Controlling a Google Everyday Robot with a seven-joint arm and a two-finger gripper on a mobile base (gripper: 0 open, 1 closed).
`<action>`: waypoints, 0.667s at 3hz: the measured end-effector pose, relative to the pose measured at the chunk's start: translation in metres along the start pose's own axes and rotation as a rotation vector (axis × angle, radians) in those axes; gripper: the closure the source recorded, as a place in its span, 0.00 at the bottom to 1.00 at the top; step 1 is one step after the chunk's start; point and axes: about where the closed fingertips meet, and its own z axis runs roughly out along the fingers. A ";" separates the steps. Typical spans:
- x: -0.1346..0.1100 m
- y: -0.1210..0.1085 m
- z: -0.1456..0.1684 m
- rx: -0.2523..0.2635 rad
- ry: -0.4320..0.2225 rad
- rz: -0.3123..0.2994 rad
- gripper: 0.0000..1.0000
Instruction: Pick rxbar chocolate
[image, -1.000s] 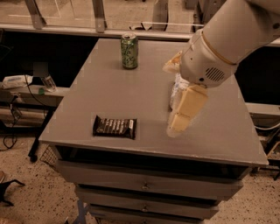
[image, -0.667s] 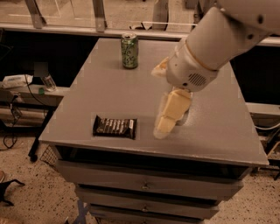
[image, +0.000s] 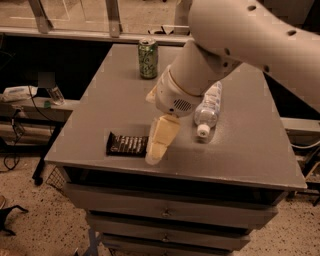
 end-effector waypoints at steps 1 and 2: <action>-0.005 -0.005 0.026 -0.024 -0.017 0.003 0.00; -0.004 -0.011 0.046 -0.033 -0.031 0.015 0.00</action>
Offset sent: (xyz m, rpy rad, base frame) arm 0.0248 0.0357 -0.0598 0.0504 0.0589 -0.0057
